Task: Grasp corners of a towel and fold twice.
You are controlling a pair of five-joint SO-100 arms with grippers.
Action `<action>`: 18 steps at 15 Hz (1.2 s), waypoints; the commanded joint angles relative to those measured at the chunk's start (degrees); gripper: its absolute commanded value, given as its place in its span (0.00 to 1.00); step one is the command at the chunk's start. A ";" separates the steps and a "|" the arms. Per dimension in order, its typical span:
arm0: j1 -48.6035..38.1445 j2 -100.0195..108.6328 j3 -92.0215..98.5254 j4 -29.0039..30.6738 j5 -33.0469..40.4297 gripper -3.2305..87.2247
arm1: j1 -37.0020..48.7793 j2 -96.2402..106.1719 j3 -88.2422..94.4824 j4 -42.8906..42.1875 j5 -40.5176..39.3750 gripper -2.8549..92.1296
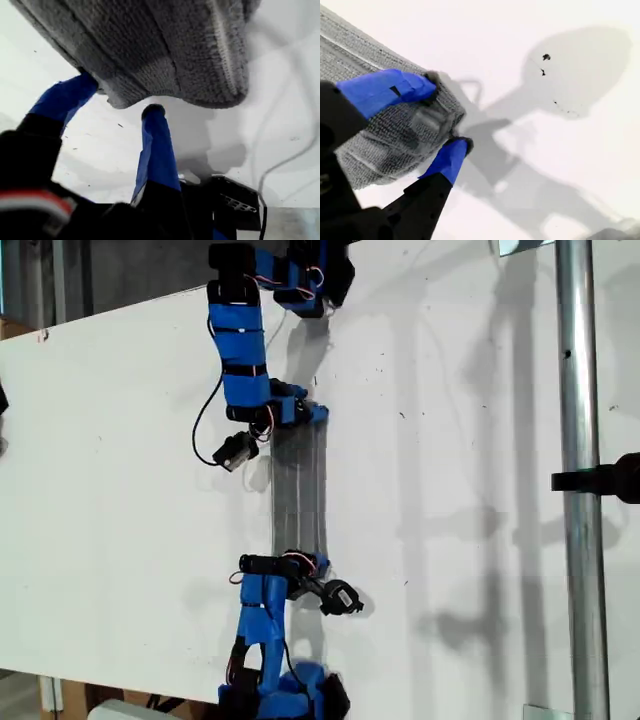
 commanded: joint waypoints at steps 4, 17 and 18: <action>5.36 36.04 15.29 1.05 -2.90 0.32 | -4.31 20.92 -4.04 16.70 8.26 0.36; 11.69 132.80 89.56 -21.80 -15.12 0.25 | 10.02 45.88 40.34 -25.93 22.85 0.45; 11.25 132.80 89.82 -21.97 -15.03 0.25 | 9.49 42.36 39.64 -27.95 23.55 0.45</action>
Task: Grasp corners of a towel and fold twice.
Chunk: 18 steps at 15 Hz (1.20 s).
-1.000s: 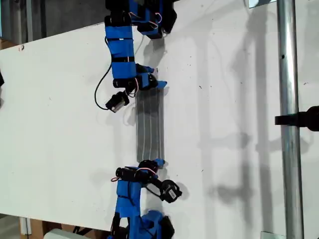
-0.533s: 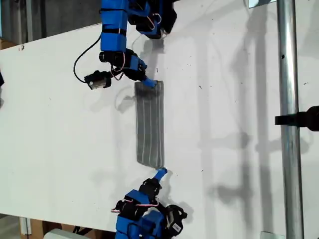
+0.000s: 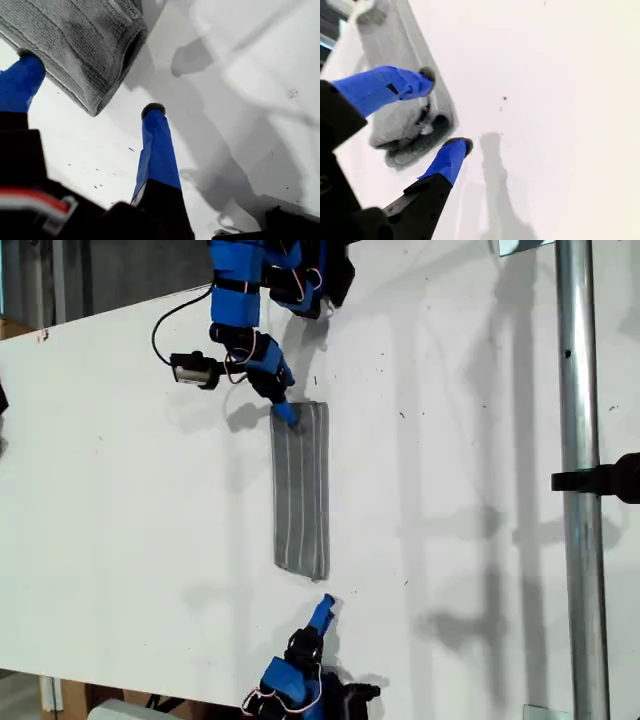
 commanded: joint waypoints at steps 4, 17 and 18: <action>-1.23 5.54 1.58 1.14 -0.53 0.25 | -3.52 -24.35 -12.83 -7.47 2.29 0.46; -0.79 5.54 2.64 1.05 -0.88 0.25 | -10.20 -1.32 -15.73 23.29 9.76 0.03; -0.88 5.54 2.64 0.88 -0.53 0.25 | -13.45 6.77 -14.06 28.74 13.62 0.03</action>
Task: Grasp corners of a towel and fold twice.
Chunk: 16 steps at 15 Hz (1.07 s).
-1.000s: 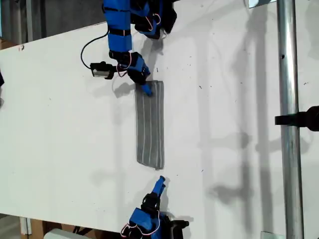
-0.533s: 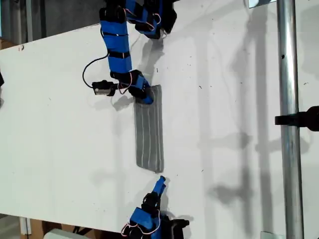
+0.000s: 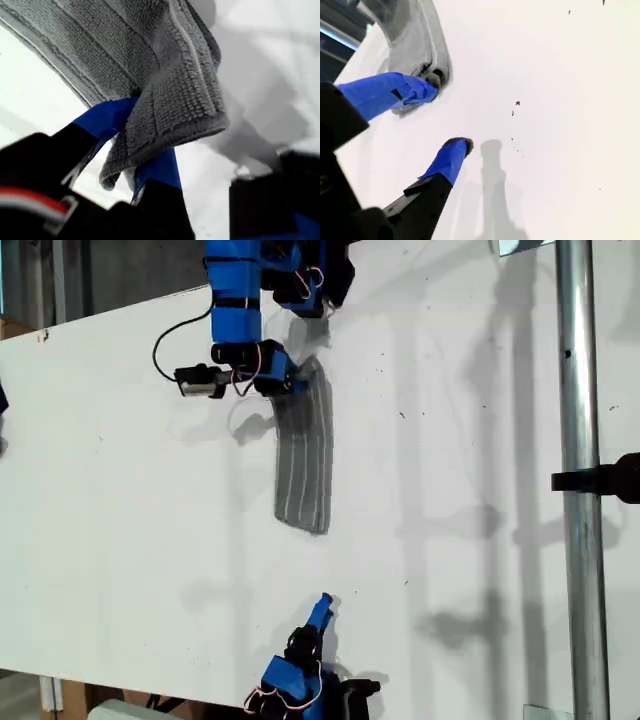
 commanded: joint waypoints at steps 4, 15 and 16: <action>-0.62 0.53 -0.53 -0.88 2.02 0.24 | -9.93 13.62 -1.58 4.92 6.68 0.03; -0.09 0.53 0.44 -1.23 1.49 0.23 | -5.01 -38.67 -48.69 -19.16 -10.20 0.45; -0.26 0.53 0.62 -1.41 1.41 0.23 | -5.36 -37.27 -48.43 -21.18 -11.78 0.39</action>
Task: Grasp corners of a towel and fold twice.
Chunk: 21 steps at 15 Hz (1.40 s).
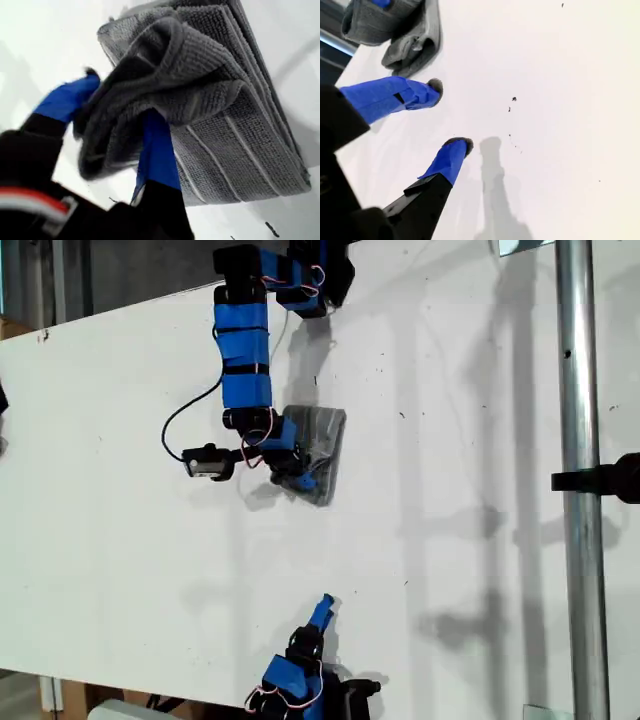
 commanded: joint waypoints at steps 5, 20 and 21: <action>0.09 0.53 2.20 1.41 -4.92 0.23 | 3.78 33.84 22.59 -5.36 -4.57 0.26; -0.70 0.44 2.20 2.37 26.37 0.19 | -2.46 112.50 83.50 19.60 19.95 0.07; -0.70 0.44 2.20 2.37 26.37 0.19 | -2.55 112.50 83.50 19.60 19.95 0.07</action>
